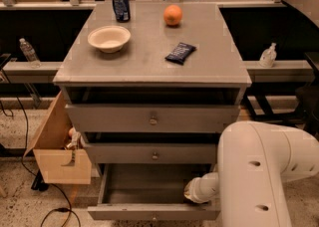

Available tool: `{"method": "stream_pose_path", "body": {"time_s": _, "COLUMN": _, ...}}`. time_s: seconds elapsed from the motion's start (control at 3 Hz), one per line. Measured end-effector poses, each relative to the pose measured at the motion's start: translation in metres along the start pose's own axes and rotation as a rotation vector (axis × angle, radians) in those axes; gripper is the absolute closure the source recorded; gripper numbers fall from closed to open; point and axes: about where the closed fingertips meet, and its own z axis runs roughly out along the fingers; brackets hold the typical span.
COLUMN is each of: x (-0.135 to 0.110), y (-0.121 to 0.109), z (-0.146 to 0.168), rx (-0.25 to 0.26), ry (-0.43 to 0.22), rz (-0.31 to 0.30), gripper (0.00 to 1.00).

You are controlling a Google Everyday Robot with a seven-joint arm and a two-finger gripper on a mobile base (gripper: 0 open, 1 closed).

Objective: Open bottom drawer

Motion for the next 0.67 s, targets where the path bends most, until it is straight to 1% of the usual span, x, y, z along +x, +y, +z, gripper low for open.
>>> {"method": "stream_pose_path", "body": {"time_s": 0.33, "x": 0.0004, "y": -0.0010, "z": -0.0087, "rx": 0.007, "ry": -0.028, "rz": -0.014, "gripper": 1.00}}
{"method": "stream_pose_path", "body": {"time_s": 0.67, "x": -0.0009, "y": -0.0020, "z": -0.0148, "rx": 0.001, "ry": -0.050, "rz": -0.036, "gripper": 1.00}}
